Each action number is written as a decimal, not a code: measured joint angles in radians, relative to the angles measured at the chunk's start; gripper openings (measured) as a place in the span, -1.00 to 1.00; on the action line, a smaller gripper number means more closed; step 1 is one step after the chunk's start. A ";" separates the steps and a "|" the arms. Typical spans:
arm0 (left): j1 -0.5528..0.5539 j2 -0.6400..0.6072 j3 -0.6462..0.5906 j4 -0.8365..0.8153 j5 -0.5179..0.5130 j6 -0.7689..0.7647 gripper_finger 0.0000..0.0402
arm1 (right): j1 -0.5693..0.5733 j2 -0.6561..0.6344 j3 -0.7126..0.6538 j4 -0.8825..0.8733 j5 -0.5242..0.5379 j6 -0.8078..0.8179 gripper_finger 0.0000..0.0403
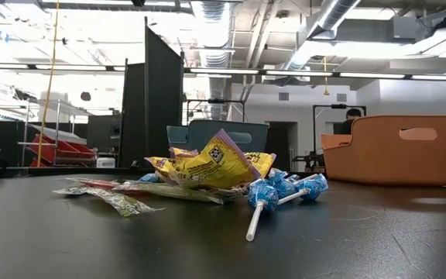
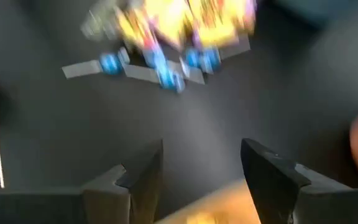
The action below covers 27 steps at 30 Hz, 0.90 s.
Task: Sort candy
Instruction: Put the yellow candy into the yellow bin
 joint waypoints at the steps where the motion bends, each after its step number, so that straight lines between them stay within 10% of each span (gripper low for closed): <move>1: -0.002 -0.014 0.000 -0.011 -0.002 -0.004 0.00 | -0.031 0.000 0.000 0.061 0.020 -0.089 0.11; 13: -0.073 -0.106 0.000 -0.181 -0.102 -0.054 0.00 | -0.307 0.220 0.001 0.794 -0.165 -0.996 0.04; 27: -0.100 -0.106 0.000 -0.185 -0.143 -0.041 0.00 | -0.447 0.522 0.126 0.854 -0.349 -1.097 0.04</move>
